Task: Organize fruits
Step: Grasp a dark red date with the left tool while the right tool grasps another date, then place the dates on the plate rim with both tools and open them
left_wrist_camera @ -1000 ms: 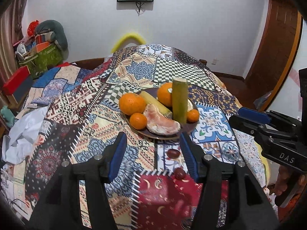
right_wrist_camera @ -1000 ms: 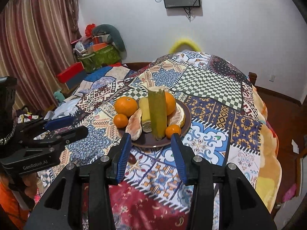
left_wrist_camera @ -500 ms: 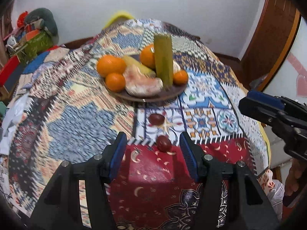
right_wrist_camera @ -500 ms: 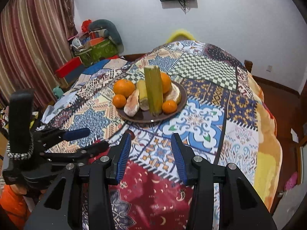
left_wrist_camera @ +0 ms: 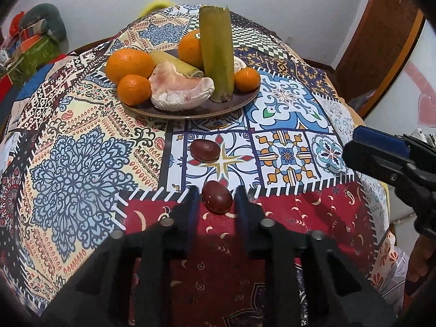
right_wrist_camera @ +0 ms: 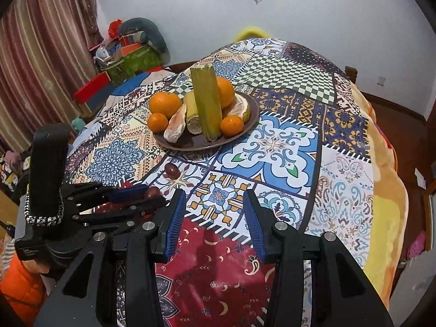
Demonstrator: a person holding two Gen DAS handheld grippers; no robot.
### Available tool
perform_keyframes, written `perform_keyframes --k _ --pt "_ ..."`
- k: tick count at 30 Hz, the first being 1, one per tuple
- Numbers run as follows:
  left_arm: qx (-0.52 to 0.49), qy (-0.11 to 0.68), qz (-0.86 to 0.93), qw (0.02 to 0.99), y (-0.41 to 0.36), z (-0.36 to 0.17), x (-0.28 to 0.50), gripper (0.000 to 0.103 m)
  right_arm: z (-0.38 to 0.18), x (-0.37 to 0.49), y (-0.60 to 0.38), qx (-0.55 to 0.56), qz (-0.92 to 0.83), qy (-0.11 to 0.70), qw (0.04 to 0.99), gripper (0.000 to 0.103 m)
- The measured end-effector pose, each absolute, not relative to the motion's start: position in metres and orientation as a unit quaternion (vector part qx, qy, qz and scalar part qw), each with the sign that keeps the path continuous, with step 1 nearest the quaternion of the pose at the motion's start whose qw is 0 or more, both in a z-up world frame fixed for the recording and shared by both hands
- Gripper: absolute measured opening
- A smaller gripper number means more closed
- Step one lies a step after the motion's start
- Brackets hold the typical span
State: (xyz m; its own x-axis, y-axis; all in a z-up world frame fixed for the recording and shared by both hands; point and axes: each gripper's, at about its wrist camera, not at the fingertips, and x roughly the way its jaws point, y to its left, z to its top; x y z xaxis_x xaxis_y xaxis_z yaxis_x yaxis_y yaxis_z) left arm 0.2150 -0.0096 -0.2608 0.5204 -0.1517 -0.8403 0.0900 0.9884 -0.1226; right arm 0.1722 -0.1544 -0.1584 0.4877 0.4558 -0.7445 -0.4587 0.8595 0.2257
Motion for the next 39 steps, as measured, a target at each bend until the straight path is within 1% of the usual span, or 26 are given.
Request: perform_keyframes --k 6,16,21,27,30,32,36,37,39 --pt "-0.030 0.466 -0.075 0.881 -0.003 -0.252 0.209 0.021 -0.164 0.178 -0.139 -0.014 0.277 0.437 0.856 0.040" --pt "-0.045 0.431 -0.030 0.901 0.044 -0.230 0.204 0.021 -0.180 0.201 -0.099 -0.023 0.307 0.454 0.836 0.040" --pt "-0.050 0.431 -0.017 0.901 0.061 -0.233 0.209 0.021 -0.191 0.210 -0.079 -0.034 0.316 0.463 0.827 0.040" --pt "-0.058 0.432 -0.022 0.900 0.063 -0.239 0.213 0.021 -0.198 0.216 -0.069 -0.037 0.325 0.469 0.820 0.040" --pt "-0.062 0.432 -0.026 0.899 0.063 -0.242 0.217 0.021 -0.202 0.217 -0.064 -0.050 0.328 0.473 0.816 0.032" --pt "-0.065 0.433 -0.028 0.899 0.063 -0.244 0.219 0.021 -0.205 0.217 -0.061 -0.057 0.330 0.473 0.815 0.021" --pt "-0.064 0.435 -0.030 0.898 0.063 -0.247 0.220 0.021 -0.207 0.217 -0.060 -0.060 0.333 0.472 0.814 0.020" --pt "-0.064 0.435 -0.030 0.897 0.062 -0.247 0.220 0.021 -0.207 0.217 -0.060 -0.060 0.336 0.473 0.812 0.017" --pt "-0.064 0.435 -0.030 0.898 0.062 -0.247 0.221 0.021 -0.205 0.216 -0.061 -0.061 0.336 0.471 0.814 0.017"
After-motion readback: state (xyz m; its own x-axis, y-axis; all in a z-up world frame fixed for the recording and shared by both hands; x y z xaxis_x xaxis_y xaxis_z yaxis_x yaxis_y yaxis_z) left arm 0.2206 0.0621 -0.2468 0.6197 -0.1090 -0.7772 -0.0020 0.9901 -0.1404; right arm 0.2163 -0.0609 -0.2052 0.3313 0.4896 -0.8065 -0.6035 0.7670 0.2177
